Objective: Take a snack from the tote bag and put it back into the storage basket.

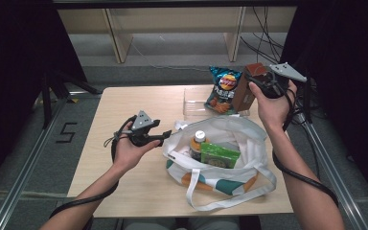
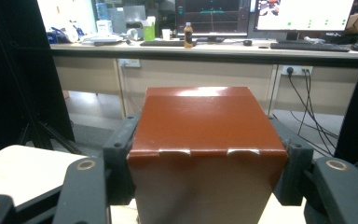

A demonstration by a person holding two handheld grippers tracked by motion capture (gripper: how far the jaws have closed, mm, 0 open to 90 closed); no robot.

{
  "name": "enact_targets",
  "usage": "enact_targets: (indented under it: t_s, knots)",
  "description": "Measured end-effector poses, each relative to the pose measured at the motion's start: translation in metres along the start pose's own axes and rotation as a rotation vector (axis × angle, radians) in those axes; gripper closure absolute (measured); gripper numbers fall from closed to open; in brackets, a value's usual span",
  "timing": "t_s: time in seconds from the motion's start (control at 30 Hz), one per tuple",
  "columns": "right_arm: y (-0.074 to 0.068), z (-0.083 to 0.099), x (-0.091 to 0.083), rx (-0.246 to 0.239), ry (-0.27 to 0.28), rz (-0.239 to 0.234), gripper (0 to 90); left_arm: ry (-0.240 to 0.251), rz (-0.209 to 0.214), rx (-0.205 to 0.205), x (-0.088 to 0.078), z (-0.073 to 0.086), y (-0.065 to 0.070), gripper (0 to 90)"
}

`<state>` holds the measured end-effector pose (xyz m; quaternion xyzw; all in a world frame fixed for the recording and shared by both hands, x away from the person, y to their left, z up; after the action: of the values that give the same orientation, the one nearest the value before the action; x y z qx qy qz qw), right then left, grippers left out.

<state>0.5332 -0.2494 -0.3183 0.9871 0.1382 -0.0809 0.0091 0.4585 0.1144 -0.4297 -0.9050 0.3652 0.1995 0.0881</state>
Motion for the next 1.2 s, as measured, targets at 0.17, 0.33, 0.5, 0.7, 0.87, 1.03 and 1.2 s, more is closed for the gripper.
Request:
enact_targets:
  t_s: [0.17, 0.33, 0.5, 0.7, 0.87, 1.03, 1.2]
  knots:
    - [-0.002, 0.002, 0.004, 0.024, -0.003, 0.012, 39.5, 0.0, 0.0, 0.0, 0.0, 0.0, 0.0, 37.8]
    - [-0.002, 0.006, 0.007, 0.019, -0.015, 0.019, 39.5, 0.002, 0.0, 0.0, 0.0, 0.0, 0.0, 37.8]
    - [-0.001, 0.01, 0.01, 0.024, -0.019, 0.027, 39.5, -0.001, -0.001, 0.0, 0.0, 0.001, 0.0, 37.8]
    - [0.001, 0.015, 0.014, 0.027, -0.025, 0.05, 39.5, -0.005, -0.001, -0.001, 0.001, 0.002, 0.001, 37.9]
    - [0.0, 0.017, 0.017, 0.029, -0.027, 0.058, 39.5, -0.004, 0.0, 0.002, 0.0, 0.002, 0.0, 37.9]
    - [0.0, 0.019, 0.02, 0.006, -0.021, 0.061, 39.5, -0.004, 0.001, 0.002, 0.0, 0.002, 0.0, 37.9]
    - [-0.002, 0.024, 0.022, 0.017, -0.033, 0.071, 39.5, -0.006, 0.0, 0.004, 0.0, 0.002, 0.0, 37.9]
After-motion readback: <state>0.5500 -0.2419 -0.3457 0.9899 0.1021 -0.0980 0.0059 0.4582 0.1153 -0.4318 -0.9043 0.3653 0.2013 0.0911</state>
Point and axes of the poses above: each handheld gripper's, and its own axes: x roughly forward along the jaws, z roughly out of its underside, y roughly to its right, the point moved 3 cm from there along x, roughly forward along the jaws, and after that the axes turned 1 degree about -x, right-handed, at the moved point
